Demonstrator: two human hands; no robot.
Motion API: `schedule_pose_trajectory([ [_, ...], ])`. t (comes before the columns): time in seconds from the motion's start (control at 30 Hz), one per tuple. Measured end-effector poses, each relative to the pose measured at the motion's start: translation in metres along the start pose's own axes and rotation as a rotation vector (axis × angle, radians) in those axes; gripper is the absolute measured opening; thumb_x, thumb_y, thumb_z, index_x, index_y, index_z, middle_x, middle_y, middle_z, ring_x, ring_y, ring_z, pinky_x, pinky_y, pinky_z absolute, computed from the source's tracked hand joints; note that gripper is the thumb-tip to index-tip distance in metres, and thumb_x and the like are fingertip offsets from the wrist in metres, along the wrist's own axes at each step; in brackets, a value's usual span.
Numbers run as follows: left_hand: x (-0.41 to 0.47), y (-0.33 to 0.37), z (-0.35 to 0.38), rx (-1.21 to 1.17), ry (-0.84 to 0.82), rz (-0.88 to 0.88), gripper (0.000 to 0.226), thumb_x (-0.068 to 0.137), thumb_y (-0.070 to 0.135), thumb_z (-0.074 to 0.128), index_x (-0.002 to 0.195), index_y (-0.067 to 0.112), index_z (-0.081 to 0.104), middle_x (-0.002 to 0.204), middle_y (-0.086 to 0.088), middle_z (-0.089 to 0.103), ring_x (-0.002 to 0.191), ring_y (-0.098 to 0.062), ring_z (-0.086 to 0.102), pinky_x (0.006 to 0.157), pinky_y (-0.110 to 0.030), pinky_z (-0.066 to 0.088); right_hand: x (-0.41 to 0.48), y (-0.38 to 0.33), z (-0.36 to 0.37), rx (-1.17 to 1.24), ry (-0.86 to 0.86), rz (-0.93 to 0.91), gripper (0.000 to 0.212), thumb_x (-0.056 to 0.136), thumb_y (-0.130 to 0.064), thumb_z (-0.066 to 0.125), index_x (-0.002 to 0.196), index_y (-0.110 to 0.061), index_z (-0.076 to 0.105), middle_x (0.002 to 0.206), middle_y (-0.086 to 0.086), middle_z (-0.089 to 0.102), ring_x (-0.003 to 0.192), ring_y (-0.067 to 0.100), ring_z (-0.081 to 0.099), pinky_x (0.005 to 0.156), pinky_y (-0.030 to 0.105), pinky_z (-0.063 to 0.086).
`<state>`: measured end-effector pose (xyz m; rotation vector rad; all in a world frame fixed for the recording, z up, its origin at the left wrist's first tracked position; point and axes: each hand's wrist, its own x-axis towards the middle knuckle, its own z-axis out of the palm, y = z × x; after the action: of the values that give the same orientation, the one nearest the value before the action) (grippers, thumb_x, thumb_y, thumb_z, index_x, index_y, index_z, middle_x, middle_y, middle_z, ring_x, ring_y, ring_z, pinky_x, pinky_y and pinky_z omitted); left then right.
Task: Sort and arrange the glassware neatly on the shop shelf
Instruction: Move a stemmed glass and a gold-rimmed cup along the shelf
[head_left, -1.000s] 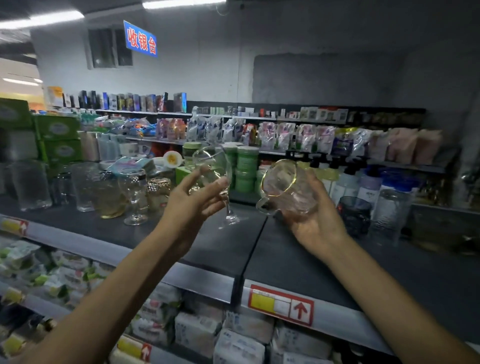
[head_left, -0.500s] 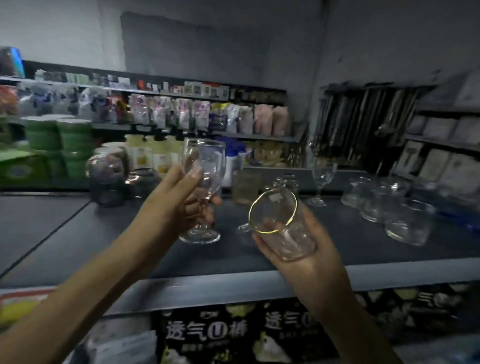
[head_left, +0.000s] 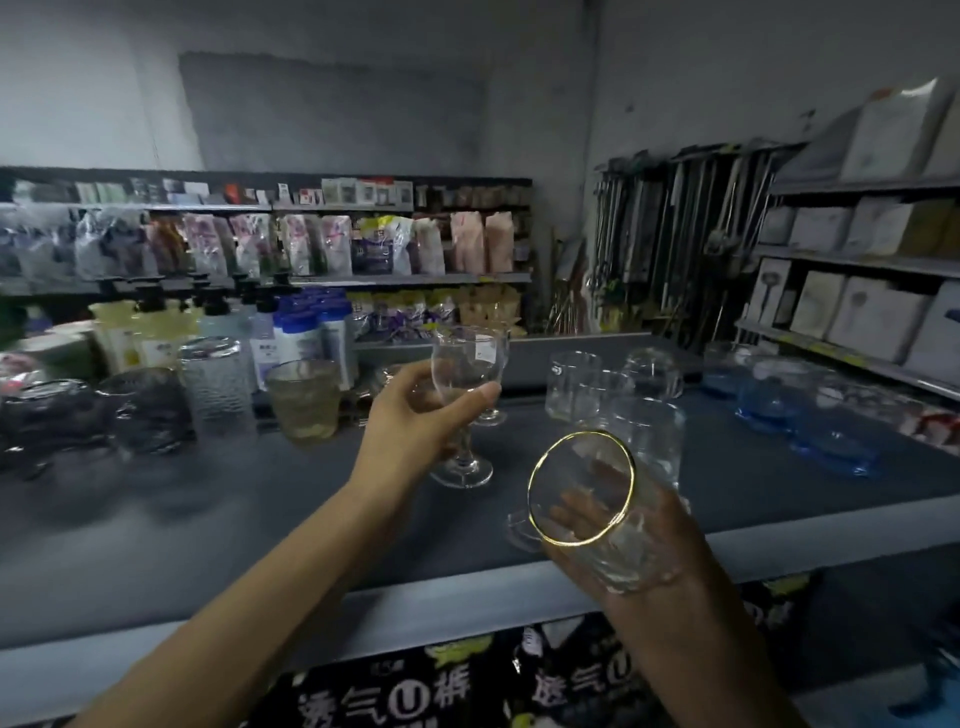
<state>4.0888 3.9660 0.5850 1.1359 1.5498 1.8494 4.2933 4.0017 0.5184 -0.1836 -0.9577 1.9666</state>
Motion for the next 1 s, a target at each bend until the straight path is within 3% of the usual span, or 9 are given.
schedule_pose_trajectory([
  [0.07,0.011,-0.006,0.019,0.014,0.035,0.01,0.042,0.08,0.021,0.088,0.115,0.021,0.065,0.09,0.001,0.079,0.077,-0.008,0.076,0.079,-0.042,0.061,-0.002,-0.007,-0.006,0.039,-0.019,0.025,0.048,0.09,-0.035,0.073,0.13,-0.01,0.068,0.129,0.018,0.069,0.118,0.037,0.067,0.085,0.051,0.059],
  [0.2,0.04,-0.025,0.042,0.06,0.107,-0.007,0.05,0.073,0.026,0.094,0.114,0.02,0.065,0.091,-0.002,0.078,0.081,-0.017,0.077,0.079,-0.052,0.064,-0.002,-0.018,-0.008,0.174,0.023,0.086,0.09,0.044,-0.038,0.103,0.123,-0.009,0.073,0.126,0.016,0.07,0.109,0.036,0.072,0.076,0.051,0.061],
  [0.33,0.063,-0.043,0.055,0.104,0.156,-0.025,0.077,0.054,0.044,0.099,0.12,0.022,0.065,0.095,-0.002,0.078,0.085,-0.022,0.078,0.077,-0.056,0.064,0.0,-0.02,-0.023,0.191,0.097,0.082,0.045,0.089,-0.033,0.078,0.124,-0.005,0.069,0.127,0.018,0.067,0.108,0.037,0.069,0.085,0.062,0.056],
  [0.47,0.075,-0.056,0.067,0.164,0.186,-0.015,0.071,0.06,0.043,0.099,0.12,0.025,0.066,0.094,0.002,0.078,0.084,-0.019,0.078,0.079,-0.05,0.064,-0.002,-0.024,-0.033,0.215,0.141,0.097,0.031,0.103,-0.024,0.055,0.126,-0.007,0.069,0.133,0.016,0.067,0.117,0.04,0.064,0.094,0.07,0.049],
  [0.53,0.078,-0.059,0.071,0.176,0.209,-0.018,0.063,0.064,0.039,0.098,0.117,0.027,0.065,0.094,0.002,0.077,0.085,-0.018,0.076,0.08,-0.048,0.064,-0.001,-0.025,-0.036,0.217,0.141,0.128,0.027,0.101,-0.025,0.064,0.12,-0.008,0.072,0.134,0.017,0.066,0.113,0.038,0.067,0.087,0.061,0.056],
  [0.7,0.084,-0.063,0.072,0.198,0.268,-0.049,0.064,0.068,0.034,0.096,0.121,0.02,0.063,0.09,0.006,0.071,0.071,-0.009,0.072,0.063,-0.03,0.058,-0.004,-0.026,-0.043,0.075,0.056,0.082,0.099,0.043,-0.047,0.101,0.128,-0.01,0.068,0.125,0.018,0.07,0.115,0.039,0.068,0.086,0.056,0.059],
  [0.77,0.087,-0.065,0.071,0.2,0.281,-0.065,0.063,0.068,0.035,0.096,0.12,0.017,0.064,0.089,0.005,0.072,0.063,-0.005,0.072,0.059,-0.029,0.058,-0.005,-0.028,-0.042,0.061,0.027,0.086,0.09,0.047,-0.046,0.1,0.125,-0.011,0.071,0.123,0.018,0.071,0.119,0.039,0.066,0.084,0.051,0.06],
  [0.9,0.089,-0.071,0.068,0.197,0.285,-0.075,0.071,0.064,0.041,0.097,0.122,0.016,0.065,0.093,0.002,0.075,0.073,-0.013,0.076,0.077,-0.046,0.065,-0.006,-0.03,-0.041,0.08,0.036,0.095,0.095,0.044,-0.045,0.102,0.126,-0.011,0.07,0.126,0.018,0.07,0.118,0.038,0.068,0.081,0.05,0.06],
  [1.0,0.087,-0.07,0.07,0.202,0.288,-0.065,0.072,0.065,0.04,0.097,0.125,0.016,0.063,0.095,0.003,0.075,0.077,-0.012,0.076,0.082,-0.045,0.064,-0.008,-0.031,-0.04,0.087,0.035,0.06,0.059,0.076,-0.036,0.087,0.125,-0.008,0.071,0.127,0.018,0.069,0.115,0.035,0.068,0.084,0.053,0.059],
])
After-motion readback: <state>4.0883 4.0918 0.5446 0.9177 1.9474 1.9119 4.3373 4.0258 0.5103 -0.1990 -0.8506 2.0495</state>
